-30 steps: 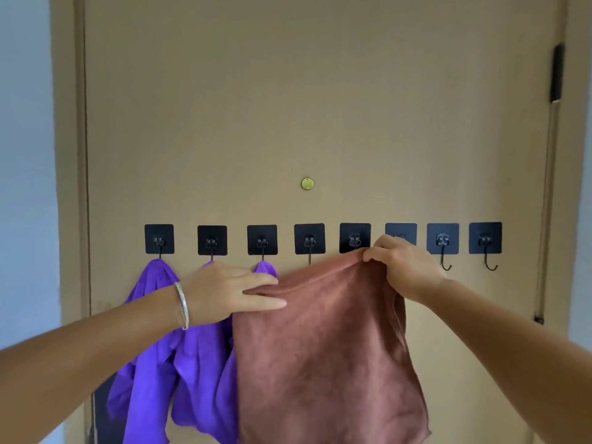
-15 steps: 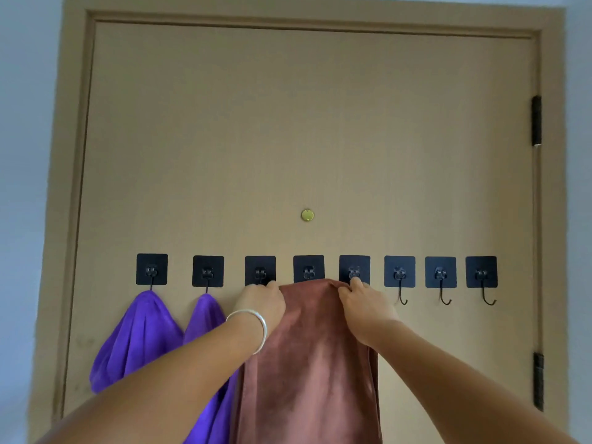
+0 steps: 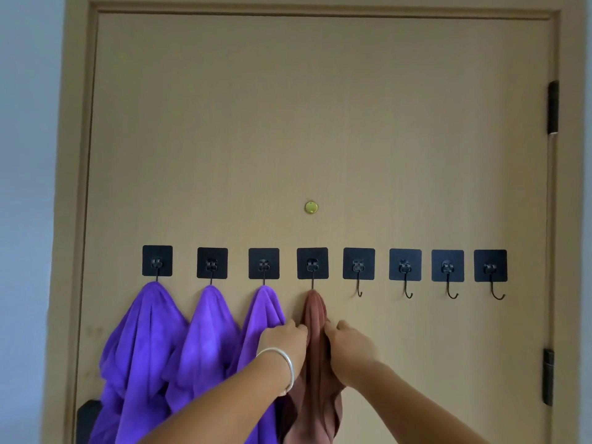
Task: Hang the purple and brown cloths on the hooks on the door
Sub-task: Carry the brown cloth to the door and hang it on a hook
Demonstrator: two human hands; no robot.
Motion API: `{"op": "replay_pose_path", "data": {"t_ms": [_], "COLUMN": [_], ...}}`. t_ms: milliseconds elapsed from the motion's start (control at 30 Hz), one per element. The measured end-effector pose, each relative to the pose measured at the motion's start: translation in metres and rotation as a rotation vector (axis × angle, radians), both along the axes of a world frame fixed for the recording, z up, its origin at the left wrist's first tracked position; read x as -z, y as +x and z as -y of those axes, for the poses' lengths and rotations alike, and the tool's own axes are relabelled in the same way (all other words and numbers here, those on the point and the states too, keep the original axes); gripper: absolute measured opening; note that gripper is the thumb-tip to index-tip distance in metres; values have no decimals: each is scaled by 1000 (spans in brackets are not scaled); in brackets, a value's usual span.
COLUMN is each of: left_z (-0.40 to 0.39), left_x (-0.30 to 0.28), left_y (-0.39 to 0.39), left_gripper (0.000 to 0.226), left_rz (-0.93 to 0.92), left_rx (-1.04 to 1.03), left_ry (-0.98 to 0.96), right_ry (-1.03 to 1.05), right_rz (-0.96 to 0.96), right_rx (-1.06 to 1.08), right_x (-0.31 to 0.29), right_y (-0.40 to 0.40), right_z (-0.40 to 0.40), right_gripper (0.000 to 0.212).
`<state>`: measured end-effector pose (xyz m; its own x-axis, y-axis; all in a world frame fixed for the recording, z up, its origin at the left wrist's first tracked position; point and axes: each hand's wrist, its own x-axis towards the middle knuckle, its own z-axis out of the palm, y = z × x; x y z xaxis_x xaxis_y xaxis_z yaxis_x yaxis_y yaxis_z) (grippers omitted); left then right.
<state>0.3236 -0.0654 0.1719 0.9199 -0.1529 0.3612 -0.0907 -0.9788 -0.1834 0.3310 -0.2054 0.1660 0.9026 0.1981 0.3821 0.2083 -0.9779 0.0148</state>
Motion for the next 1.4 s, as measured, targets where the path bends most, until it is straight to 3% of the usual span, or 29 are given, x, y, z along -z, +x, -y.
{"op": "replay_pose_path", "data": {"t_ms": [100, 233, 367, 467, 567, 1033, 1400], "left_z": [-9, -15, -7, 2, 27, 190, 296], "left_x": [0, -13, -37, -59, -66, -39, -10], "left_y": [-5, -13, -26, -34, -38, -16, -47], "left_gripper": [41, 47, 35, 29, 24, 44, 62], "left_rz": [-130, -198, 46, 292, 388, 353, 193], "left_rx": [-28, -97, -89, 85, 229, 740, 1193], "left_ry": [-37, 115, 232, 160, 156, 17, -146], "right_ry": [15, -122, -61, 12, 58, 88, 54], "right_rz": [-50, -72, 5, 47, 93, 127, 141], "right_rx": [-38, -6, -11, 9, 74, 536, 958], "right_x": [8, 5, 2, -3, -9, -15, -10], "right_y": [-1, -4, -9, -17, -30, -122, -237], "right_z": [-4, 4, 28, 57, 92, 243, 270], "right_gripper": [44, 43, 36, 47, 49, 46, 51]}}
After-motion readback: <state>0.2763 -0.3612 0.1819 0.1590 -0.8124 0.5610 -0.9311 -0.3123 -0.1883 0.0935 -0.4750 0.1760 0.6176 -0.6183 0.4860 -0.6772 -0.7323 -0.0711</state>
